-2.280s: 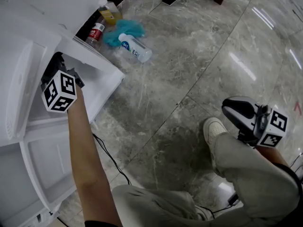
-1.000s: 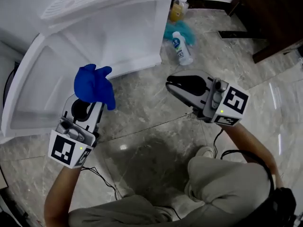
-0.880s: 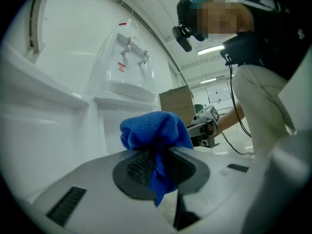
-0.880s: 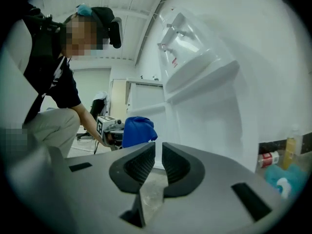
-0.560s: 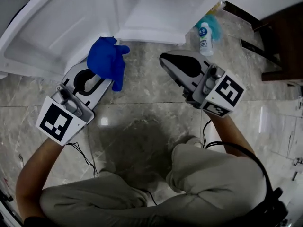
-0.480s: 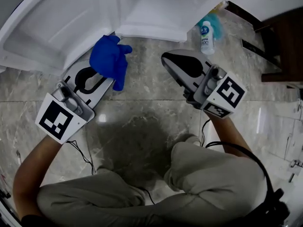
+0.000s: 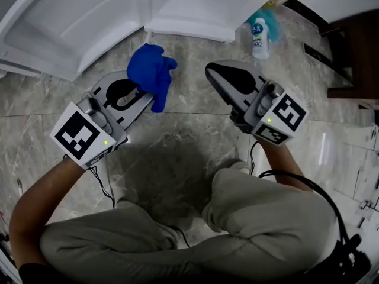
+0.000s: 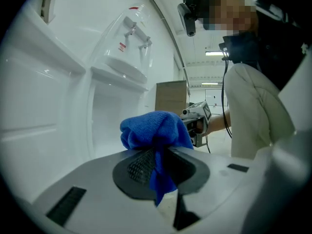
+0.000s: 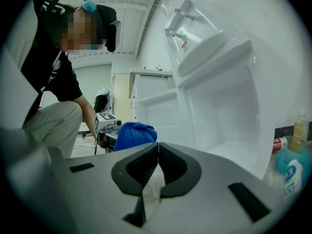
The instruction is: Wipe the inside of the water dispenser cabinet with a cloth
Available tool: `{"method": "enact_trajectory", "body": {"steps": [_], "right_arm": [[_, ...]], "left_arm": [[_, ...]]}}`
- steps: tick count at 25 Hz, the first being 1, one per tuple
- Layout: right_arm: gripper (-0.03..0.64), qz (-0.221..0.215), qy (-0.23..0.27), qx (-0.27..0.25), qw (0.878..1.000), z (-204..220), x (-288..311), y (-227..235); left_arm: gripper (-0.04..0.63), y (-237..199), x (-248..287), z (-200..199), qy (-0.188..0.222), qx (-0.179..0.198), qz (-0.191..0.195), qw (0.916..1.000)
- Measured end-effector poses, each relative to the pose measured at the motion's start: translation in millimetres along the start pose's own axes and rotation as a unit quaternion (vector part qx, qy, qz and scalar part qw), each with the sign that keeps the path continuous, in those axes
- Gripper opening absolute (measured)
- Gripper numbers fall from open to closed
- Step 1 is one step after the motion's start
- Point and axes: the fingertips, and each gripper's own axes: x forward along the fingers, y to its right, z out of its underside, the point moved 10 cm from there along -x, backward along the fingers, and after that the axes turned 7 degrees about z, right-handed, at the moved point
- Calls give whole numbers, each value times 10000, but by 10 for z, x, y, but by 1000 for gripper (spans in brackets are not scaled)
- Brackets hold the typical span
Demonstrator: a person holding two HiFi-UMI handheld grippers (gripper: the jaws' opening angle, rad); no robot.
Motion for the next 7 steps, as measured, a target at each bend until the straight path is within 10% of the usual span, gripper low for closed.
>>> {"method": "enact_trajectory", "body": {"steps": [7], "right_arm": [[0,-71,-11,-33,10000,59,-15,-40]], "left_arm": [[58,132,58,106,-96,-131,-40,9999]]}}
